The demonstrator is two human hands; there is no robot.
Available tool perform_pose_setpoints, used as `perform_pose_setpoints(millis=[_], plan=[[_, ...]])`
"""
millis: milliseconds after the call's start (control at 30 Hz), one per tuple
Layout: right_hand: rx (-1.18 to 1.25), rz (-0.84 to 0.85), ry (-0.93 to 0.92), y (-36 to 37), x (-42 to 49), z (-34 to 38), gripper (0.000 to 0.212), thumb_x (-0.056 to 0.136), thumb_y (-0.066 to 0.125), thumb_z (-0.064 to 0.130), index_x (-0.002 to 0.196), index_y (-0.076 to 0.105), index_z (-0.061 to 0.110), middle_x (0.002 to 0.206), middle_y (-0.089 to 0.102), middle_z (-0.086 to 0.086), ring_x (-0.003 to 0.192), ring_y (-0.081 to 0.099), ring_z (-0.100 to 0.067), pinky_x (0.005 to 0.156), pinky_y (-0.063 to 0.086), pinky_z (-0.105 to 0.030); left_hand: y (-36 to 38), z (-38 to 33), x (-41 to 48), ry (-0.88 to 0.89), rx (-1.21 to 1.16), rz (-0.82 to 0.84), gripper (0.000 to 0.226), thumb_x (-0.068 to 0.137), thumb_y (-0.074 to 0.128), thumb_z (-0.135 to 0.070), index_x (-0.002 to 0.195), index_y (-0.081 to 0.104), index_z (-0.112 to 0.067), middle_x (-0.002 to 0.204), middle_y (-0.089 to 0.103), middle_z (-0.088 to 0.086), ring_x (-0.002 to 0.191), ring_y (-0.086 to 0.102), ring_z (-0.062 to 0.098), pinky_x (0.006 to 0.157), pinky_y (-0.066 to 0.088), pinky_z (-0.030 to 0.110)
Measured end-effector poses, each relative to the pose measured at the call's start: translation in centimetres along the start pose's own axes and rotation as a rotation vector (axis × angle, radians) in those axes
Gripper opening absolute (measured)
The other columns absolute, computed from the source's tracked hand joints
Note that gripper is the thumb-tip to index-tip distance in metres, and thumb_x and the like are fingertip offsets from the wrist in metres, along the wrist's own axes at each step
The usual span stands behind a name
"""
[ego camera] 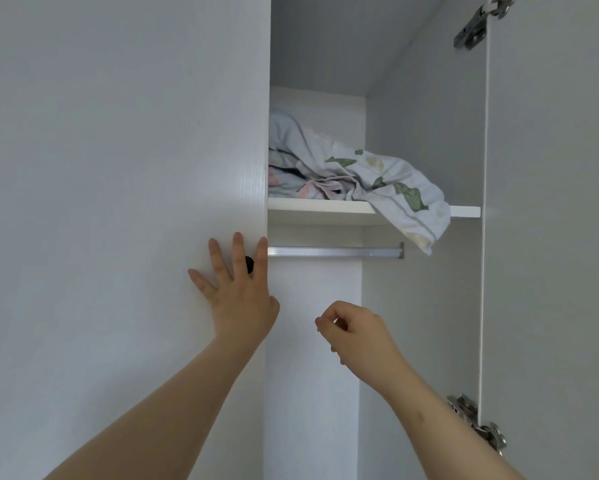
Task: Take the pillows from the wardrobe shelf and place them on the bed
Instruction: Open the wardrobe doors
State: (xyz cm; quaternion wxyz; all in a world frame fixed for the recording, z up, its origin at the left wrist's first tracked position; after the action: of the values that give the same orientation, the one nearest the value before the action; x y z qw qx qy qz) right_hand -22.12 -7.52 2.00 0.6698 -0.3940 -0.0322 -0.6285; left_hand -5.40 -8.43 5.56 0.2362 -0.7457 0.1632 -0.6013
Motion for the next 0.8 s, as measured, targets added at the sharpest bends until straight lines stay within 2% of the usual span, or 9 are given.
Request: perform_pose_setpoints(millis=[133,233,367,467,567,733,800], plan=[[-0.011,0.040,0.040,0.8,-0.4,-1.0,0.023,0.087,0.054,0.028,0.065,0.056,0.024,0.060,0.052,0.000,0.057,0.047,-0.019,0.057,0.040,-0.028,0.4,0.1,0.0,-0.030,0.013,-0.051,0.088,0.082,0.055,-0.017,0.148,-0.002,-0.028,0.159,-0.002,0.012,0.142,-0.009,0.046,0.105,0.004,0.073],[-0.016,0.053,0.053,0.8,-0.9,-1.2,0.022,0.087,0.055,0.027,0.065,0.057,0.023,0.060,0.052,-0.001,0.057,0.047,-0.019,0.059,0.040,-0.029,0.4,0.0,0.0,-0.044,0.030,-0.061,0.088,0.078,0.056,-0.014,0.148,0.005,-0.026,0.158,0.006,0.014,0.142,-0.003,0.048,0.104,0.006,0.073],[0.007,0.066,0.053,0.4,-1.7,-1.1,0.020,0.088,0.054,0.027,0.072,0.060,0.015,0.062,0.052,-0.004,0.057,0.045,-0.019,0.058,0.039,-0.029,-0.2,-0.3,-0.4,-0.052,0.114,-0.104,0.091,0.065,0.068,-0.008,0.143,0.022,-0.017,0.147,0.036,0.024,0.133,0.026,0.055,0.094,0.023,0.077],[0.035,0.067,0.065,0.0,-2.5,-1.2,0.020,0.088,0.054,0.026,0.075,0.061,0.012,0.057,0.053,0.001,0.053,0.046,-0.018,0.057,0.040,-0.028,-1.5,-0.7,-1.0,-0.036,0.112,-0.166,0.091,0.058,0.070,-0.004,0.139,0.031,-0.014,0.138,0.046,0.026,0.127,0.036,0.056,0.090,0.032,0.075],[0.103,0.103,0.084,-0.1,-3.7,-1.1,0.020,0.089,0.054,0.024,0.076,0.063,0.011,0.055,0.053,0.003,0.048,0.046,-0.013,0.054,0.042,-0.027,-3.6,-1.0,-2.6,-0.033,0.085,-0.180,0.094,0.056,0.070,-0.003,0.139,0.028,-0.013,0.139,0.045,0.026,0.129,0.036,0.054,0.092,0.036,0.071],[0.216,0.160,0.050,0.3,-5.6,0.7,0.020,0.089,0.055,0.024,0.076,0.063,0.010,0.055,0.053,0.002,0.045,0.045,-0.011,0.051,0.042,-0.022,-8.4,-0.5,-6.0,-0.011,-0.093,-0.094,0.091,0.063,0.065,-0.003,0.142,0.022,-0.013,0.144,0.031,0.024,0.136,0.021,0.049,0.104,0.030,0.066],[0.248,0.198,0.032,0.7,-6.4,1.6,0.020,0.089,0.055,0.023,0.075,0.063,0.010,0.055,0.053,0.002,0.045,0.045,-0.011,0.051,0.042,-0.023,-11.4,0.0,-7.6,0.014,-0.176,-0.147,0.091,0.061,0.067,-0.001,0.138,0.021,-0.015,0.141,0.032,0.025,0.132,0.025,0.039,0.101,0.037,0.060]])
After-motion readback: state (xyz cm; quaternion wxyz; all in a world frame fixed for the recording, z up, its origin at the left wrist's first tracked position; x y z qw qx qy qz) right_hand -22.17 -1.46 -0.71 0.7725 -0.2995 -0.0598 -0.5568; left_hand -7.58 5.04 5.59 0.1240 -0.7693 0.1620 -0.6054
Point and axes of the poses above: each hand's wrist, its own x-axis towards the middle knuckle, its own y-axis out of the palm, z = x × y, the point moved 8 cm from there along x, towards the middle knuckle
